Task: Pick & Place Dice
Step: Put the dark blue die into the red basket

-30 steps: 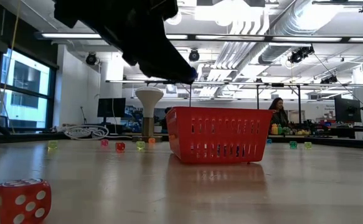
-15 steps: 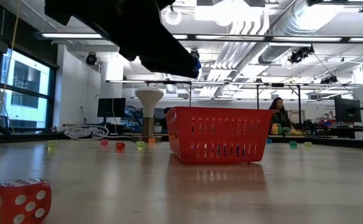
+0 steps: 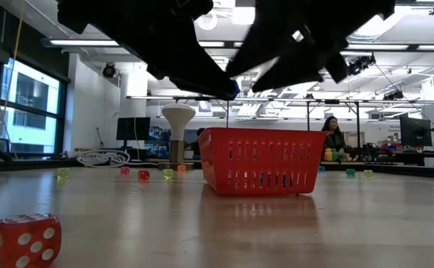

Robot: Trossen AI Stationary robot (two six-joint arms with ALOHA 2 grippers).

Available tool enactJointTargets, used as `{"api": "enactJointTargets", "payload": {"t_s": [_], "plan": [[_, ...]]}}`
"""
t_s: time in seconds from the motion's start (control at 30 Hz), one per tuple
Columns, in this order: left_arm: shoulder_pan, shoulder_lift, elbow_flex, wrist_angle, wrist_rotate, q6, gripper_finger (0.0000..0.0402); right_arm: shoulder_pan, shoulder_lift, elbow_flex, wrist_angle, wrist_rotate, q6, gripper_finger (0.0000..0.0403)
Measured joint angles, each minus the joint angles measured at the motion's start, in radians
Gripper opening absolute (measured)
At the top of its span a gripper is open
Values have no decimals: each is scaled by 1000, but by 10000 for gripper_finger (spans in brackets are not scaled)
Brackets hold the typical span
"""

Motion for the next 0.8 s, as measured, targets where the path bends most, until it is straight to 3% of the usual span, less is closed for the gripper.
{"api": "enactJointTargets", "payload": {"t_s": [0.33, 0.53, 0.8], "plan": [[-1, -2, 2, 8, 3, -1, 227, 25, 2, -1, -14, 4, 0, 231], [-27, -24, 2, 6, 3, -73, 227, 93, -3, -1, -11, 152, -35, 231], [-144, -151, 2, -290, 163, -273, 227, 235, -5, -1, 146, 241, -213, 231]]}}
